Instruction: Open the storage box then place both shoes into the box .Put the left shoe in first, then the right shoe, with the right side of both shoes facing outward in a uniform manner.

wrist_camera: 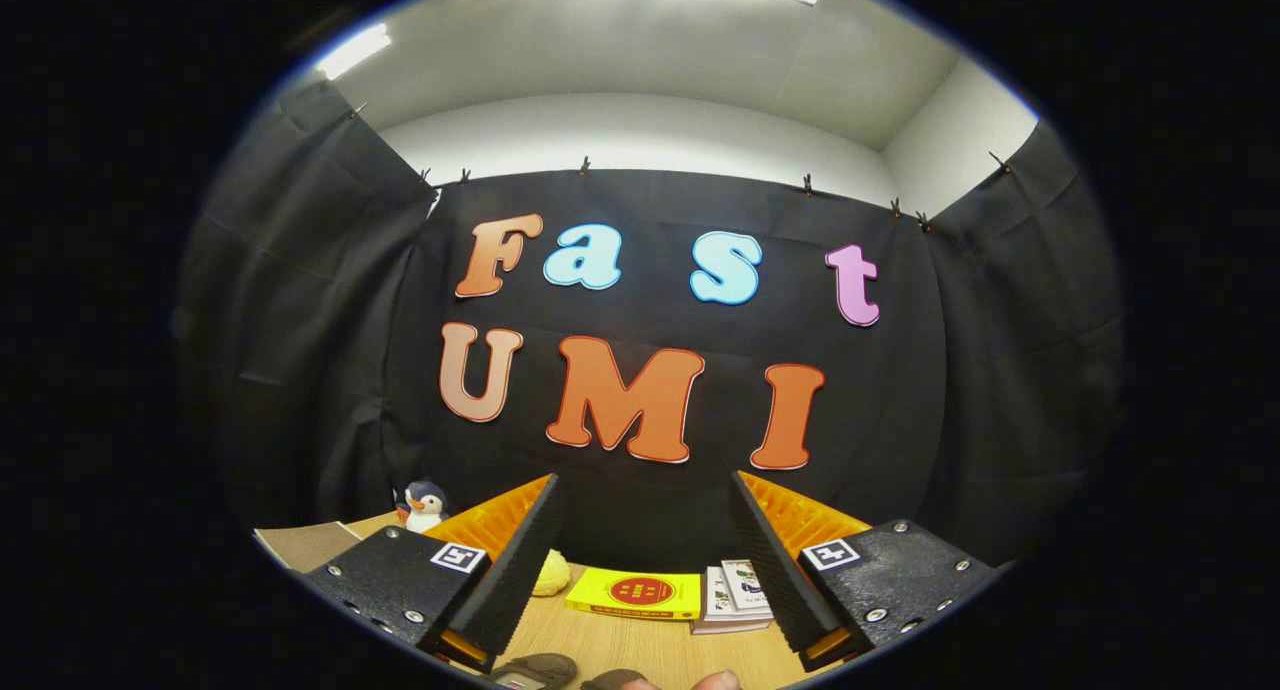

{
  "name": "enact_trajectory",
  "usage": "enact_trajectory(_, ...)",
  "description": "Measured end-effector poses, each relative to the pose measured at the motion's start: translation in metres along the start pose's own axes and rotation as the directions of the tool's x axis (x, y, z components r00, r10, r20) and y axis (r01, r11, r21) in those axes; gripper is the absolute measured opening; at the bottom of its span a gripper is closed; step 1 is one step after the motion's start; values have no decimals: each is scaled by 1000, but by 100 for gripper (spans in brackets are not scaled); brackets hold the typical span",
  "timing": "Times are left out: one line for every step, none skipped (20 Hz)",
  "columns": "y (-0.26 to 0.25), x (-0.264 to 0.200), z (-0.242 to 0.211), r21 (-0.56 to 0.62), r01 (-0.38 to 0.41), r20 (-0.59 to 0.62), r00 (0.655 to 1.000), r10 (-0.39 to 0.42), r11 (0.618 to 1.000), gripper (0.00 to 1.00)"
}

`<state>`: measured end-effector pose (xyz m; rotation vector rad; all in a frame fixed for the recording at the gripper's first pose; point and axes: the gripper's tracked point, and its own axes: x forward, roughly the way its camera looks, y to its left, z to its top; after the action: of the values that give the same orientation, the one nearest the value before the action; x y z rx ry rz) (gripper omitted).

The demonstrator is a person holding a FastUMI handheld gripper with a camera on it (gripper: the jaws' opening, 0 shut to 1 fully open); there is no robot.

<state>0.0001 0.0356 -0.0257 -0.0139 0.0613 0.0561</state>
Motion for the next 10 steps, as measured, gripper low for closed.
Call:
enact_trajectory(-1,1,-3,1,0,-10,1000,0,1000,99)
enact_trajectory(-1,1,-6,4,3,-18,1000,-3,1000,99)
enact_trajectory(-1,0,-8,9,2,-25,1000,-2,1000,99)
enact_trajectory(0,1,-10,17,0,-31,1000,0,1000,99)
enact_trajectory(1,2,-12,27,0,-34,999,1,1000,99)
enact_trajectory(2,3,-14,37,-5,-30,1000,6,999,99)
enact_trajectory(4,4,-15,42,-8,-24,1000,9,999,99)
enact_trajectory(6,7,-19,40,-14,-20,1000,15,999,99)
enact_trajectory(8,8,-25,36,-17,-21,1000,18,999,99)
enact_trajectory(14,9,-31,34,-33,-28,999,34,999,99)
